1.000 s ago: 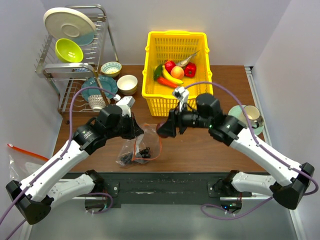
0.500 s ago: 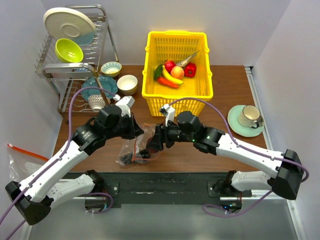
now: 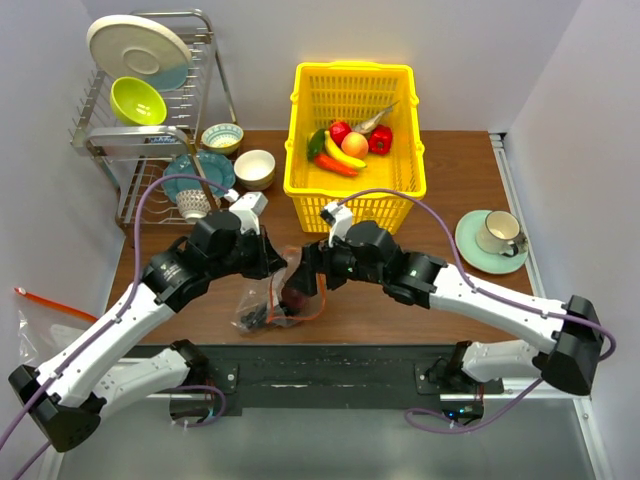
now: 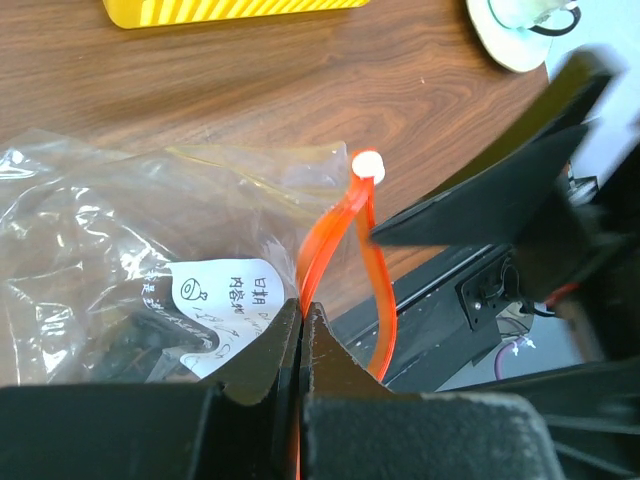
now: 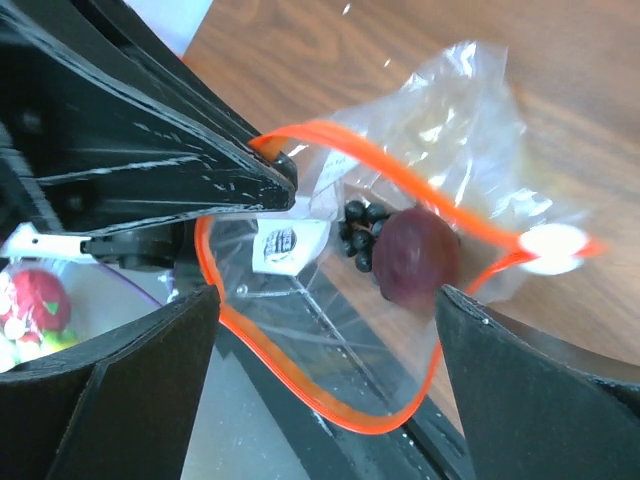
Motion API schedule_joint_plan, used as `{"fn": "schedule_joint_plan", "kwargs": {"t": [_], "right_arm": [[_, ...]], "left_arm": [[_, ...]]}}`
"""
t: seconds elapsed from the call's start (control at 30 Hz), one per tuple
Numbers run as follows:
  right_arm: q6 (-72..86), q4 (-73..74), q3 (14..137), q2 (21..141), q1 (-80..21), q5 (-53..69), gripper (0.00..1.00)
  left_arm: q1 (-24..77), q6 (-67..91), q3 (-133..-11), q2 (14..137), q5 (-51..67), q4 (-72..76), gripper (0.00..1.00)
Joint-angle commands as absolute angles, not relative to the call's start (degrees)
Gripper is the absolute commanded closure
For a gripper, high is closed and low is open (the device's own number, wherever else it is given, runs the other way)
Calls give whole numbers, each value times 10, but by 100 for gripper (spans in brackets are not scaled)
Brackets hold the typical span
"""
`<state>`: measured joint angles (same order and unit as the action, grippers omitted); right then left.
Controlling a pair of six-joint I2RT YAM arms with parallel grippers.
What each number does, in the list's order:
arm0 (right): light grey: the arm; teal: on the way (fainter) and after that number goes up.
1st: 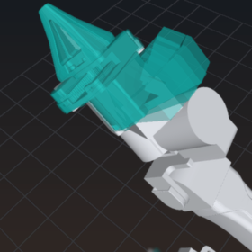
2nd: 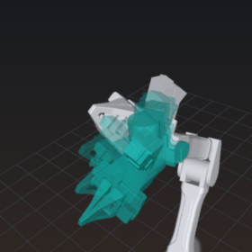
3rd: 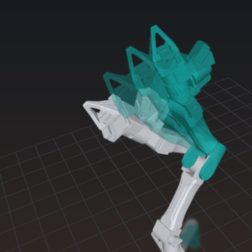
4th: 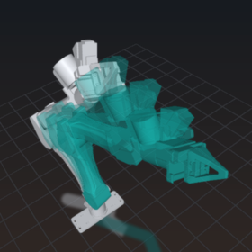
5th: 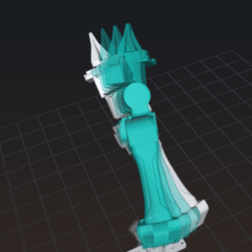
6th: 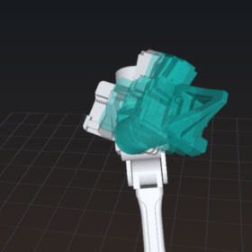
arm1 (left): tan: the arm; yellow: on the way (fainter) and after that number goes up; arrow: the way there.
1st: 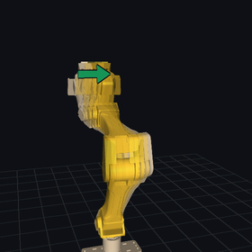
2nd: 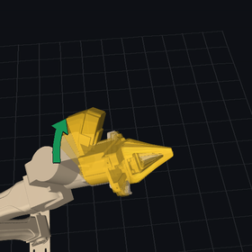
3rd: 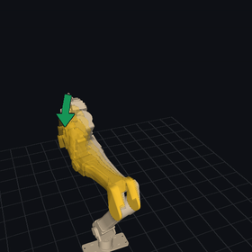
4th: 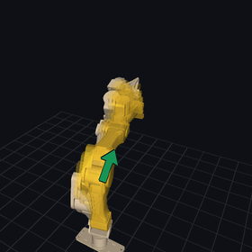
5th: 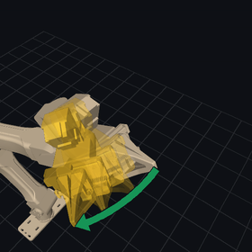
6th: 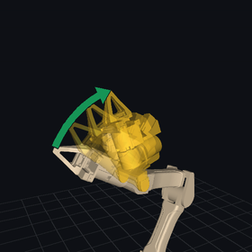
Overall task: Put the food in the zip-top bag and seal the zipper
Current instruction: Place the fake fruit in the zipper food storage bag, then pick up the fake vegetable from the bin.
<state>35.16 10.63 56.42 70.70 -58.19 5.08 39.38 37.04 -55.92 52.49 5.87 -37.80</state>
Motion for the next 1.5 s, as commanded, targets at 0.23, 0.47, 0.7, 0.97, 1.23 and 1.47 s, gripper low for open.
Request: {"fn": "schedule_joint_plan", "kwargs": {"t": [0.23, 0.47, 0.7, 0.97, 1.23, 1.47], "right_arm": [[236, 312, 750, 653, -579, -157, 2], [204, 383, 910, 752, -471, -91, 4], [181, 393, 1031, 869, -355, -49, 6], [132, 408, 1147, 1033, -293, -15, 13], [136, 440, 1309, 1216, -242, 22, 19], [117, 409, 1354, 1312, -229, 13, 22]], "left_arm": [[392, 365, -555, 496, 80, -353, 100], [392, 362, -556, 494, 82, -359, 100], [391, 380, -561, 481, 43, -381, 100], [392, 388, -563, 477, 56, -393, 100], [392, 399, -563, 475, 44, -408, 100], [392, 404, -568, 488, 46, -408, 100]]}}
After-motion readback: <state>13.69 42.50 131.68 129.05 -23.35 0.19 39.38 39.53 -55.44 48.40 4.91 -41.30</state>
